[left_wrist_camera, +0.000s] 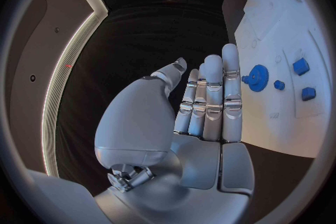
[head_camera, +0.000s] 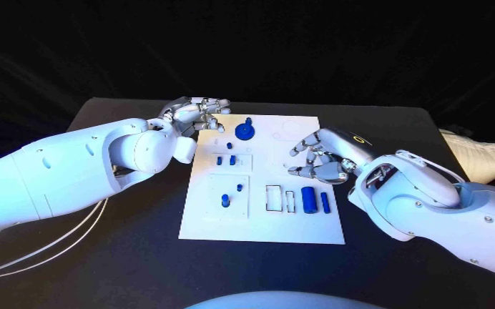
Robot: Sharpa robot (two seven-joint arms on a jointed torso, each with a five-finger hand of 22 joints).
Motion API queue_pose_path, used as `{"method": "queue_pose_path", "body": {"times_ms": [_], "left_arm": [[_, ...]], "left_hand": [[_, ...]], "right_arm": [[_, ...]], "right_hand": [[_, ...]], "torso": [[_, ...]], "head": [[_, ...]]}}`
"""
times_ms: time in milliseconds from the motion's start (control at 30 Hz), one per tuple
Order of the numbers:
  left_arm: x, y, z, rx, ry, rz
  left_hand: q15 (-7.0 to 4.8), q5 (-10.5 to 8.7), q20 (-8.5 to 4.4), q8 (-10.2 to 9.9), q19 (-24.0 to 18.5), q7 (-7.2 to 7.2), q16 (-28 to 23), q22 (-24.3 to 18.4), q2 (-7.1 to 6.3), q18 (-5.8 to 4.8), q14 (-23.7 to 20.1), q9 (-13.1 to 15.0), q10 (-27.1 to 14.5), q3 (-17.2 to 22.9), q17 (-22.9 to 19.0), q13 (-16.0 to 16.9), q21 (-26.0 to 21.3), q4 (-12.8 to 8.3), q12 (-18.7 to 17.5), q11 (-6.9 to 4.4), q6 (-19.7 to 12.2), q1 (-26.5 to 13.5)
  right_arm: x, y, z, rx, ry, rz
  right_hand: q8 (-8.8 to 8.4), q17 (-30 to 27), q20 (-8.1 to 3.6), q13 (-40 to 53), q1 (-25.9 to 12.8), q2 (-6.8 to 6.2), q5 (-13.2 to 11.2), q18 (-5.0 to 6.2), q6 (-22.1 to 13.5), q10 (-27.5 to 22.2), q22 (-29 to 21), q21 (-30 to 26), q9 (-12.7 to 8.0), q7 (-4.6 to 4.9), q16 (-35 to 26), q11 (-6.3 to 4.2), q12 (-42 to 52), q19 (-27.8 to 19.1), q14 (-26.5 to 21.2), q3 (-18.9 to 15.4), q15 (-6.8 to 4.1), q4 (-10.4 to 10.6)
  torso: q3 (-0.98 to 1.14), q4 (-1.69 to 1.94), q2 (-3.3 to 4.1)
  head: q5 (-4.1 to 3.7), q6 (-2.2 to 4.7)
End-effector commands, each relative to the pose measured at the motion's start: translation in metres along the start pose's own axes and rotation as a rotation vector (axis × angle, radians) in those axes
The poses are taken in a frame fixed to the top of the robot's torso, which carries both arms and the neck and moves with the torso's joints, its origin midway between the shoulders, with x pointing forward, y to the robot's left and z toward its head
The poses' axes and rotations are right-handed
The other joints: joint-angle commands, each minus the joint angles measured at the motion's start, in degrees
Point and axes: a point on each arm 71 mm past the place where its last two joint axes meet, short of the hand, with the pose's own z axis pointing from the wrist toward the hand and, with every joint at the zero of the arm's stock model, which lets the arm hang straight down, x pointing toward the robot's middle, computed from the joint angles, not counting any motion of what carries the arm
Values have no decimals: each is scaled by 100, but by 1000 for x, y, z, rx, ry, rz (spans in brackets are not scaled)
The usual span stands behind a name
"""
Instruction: Assemble the parts on the task board
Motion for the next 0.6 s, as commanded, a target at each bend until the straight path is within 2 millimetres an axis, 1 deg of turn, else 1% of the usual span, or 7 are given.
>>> {"method": "queue_pose_path", "body": {"times_ms": [33,67,133,300,400,533,600], "left_arm": [[3,0,-1,5,19,-7],[3,0,-1,5,20,-7],[4,0,-2,4,22,-8],[5,2,-2,0,27,-10],[5,2,-2,-3,29,-10],[4,3,-2,-6,28,-11],[3,3,-2,-6,28,-11]], "left_hand": [[-5,35,-6,36,48,1,22,-5,38,106,-49,-6,-43,-27,-5,8,-24,-1,20,-2,-47,14],[-5,35,-6,36,48,1,22,-5,38,106,-49,-6,-43,-27,-5,8,-24,-1,20,-2,-47,14],[-5,35,-6,36,48,1,22,-5,38,106,-49,-6,-43,-27,-5,8,-24,-1,20,-2,-47,14],[-5,35,-6,36,48,1,22,-5,38,106,-49,-6,-43,-27,-5,8,-24,-1,20,-2,-47,14],[-5,35,-6,36,48,1,22,-5,38,106,-49,-6,-43,-27,-5,8,-24,-1,20,-2,-47,14],[-5,35,-6,36,48,1,22,-5,38,106,-49,-6,-43,-27,-5,8,-24,-1,20,-2,-47,14],[-5,35,-6,36,48,1,22,-5,38,106,-49,-6,-43,-27,-5,8,-24,-1,20,-2,-47,14]], "right_arm": [[8,-18,-9,168,97,46],[9,-21,-12,189,106,39],[12,-29,-17,238,127,26],[21,-40,-24,312,184,1],[26,-41,-25,325,214,-5],[33,-39,-24,325,236,-13],[36,-37,-23,319,242,-16]], "right_hand": [[142,372,-35,1856,-131,7,393,-93,58,18,272,201,51,-41,292,-60,1597,56,350,-325,-65,207],[202,470,-49,2390,-129,62,442,-91,68,-65,310,235,77,-48,369,-73,2037,46,351,-433,-62,285],[256,607,-42,2862,-117,152,517,-99,54,-112,368,278,106,-67,466,-52,2381,44,361,-541,-60,384],[343,683,-33,3282,-115,248,539,-99,2,-224,419,321,156,-72,525,-22,2622,25,357,-793,-55,583],[387,703,-31,3487,-148,270,589,-99,-15,-222,433,333,180,-74,540,-23,2735,14,355,-931,-48,709],[421,725,-30,3595,-128,290,609,-100,-15,-219,445,343,199,-79,556,-26,2789,10,358,-1003,-51,765],[431,728,-31,3624,-119,295,609,-100,-14,-218,448,345,204,-81,559,-27,2802,9,358,-1023,-52,778]], "torso": [[15,-91,-21],[19,-104,-27],[22,-120,-33],[11,-130,-46],[9,-125,-49],[10,-123,-38],[10,-126,-37]], "head": [[-58,29],[-59,24],[-87,25],[-138,15],[-151,6],[-153,27],[-149,23]]}}
